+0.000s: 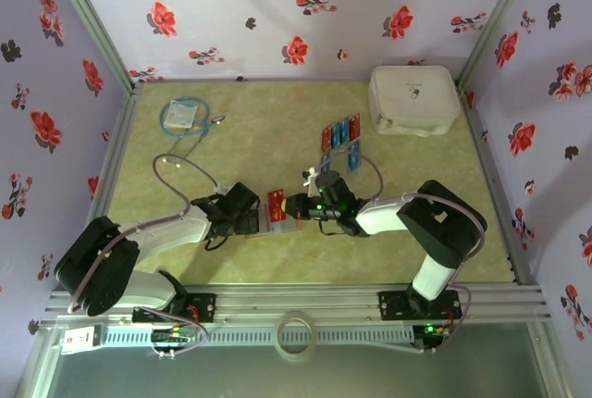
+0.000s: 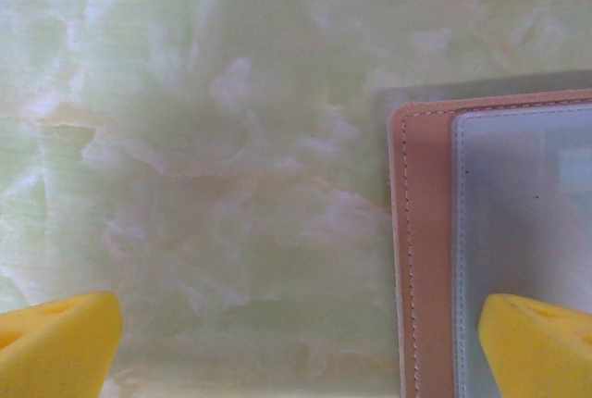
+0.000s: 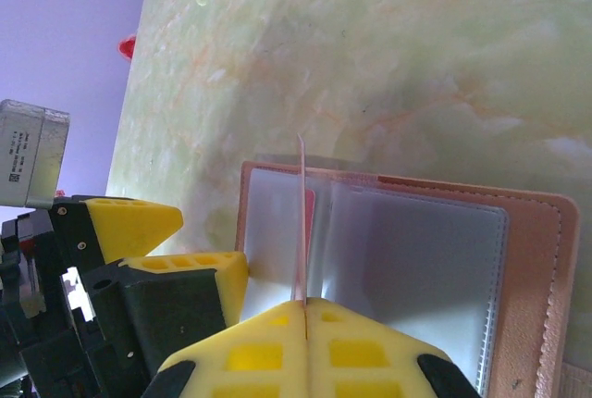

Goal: Put the credit cards into the card holder

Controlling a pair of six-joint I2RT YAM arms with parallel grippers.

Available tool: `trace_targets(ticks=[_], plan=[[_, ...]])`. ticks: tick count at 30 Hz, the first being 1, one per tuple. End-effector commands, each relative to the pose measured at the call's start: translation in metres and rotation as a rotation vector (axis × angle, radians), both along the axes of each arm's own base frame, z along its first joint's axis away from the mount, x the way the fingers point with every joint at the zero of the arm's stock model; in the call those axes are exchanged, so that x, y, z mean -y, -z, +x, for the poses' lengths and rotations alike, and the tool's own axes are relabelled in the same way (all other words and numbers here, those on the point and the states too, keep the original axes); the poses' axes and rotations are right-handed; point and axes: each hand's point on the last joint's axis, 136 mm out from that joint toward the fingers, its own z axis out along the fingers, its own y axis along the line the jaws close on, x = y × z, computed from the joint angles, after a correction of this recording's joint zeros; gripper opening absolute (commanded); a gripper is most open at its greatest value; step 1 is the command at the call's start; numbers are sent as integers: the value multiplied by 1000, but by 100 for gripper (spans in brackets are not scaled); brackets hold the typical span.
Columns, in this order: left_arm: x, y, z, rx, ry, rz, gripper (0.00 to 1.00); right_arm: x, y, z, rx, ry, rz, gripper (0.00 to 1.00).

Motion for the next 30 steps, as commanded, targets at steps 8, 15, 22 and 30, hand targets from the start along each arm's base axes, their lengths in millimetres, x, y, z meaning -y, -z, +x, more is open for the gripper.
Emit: trace_targets(ticks=[8, 15, 22, 30], plan=[[-11, 8, -5, -7, -21, 48, 100, -12, 0, -1, -13, -18, 39, 0], [-12, 9, -5, -8, -23, 49, 100, -15, 4, -2, -27, -19, 45, 0], [-12, 9, -6, -8, -25, 47, 100, -15, 8, -4, -36, -16, 46, 0], [-13, 9, -6, -4, -25, 51, 100, -11, 13, -7, -49, 1, 51, 0]])
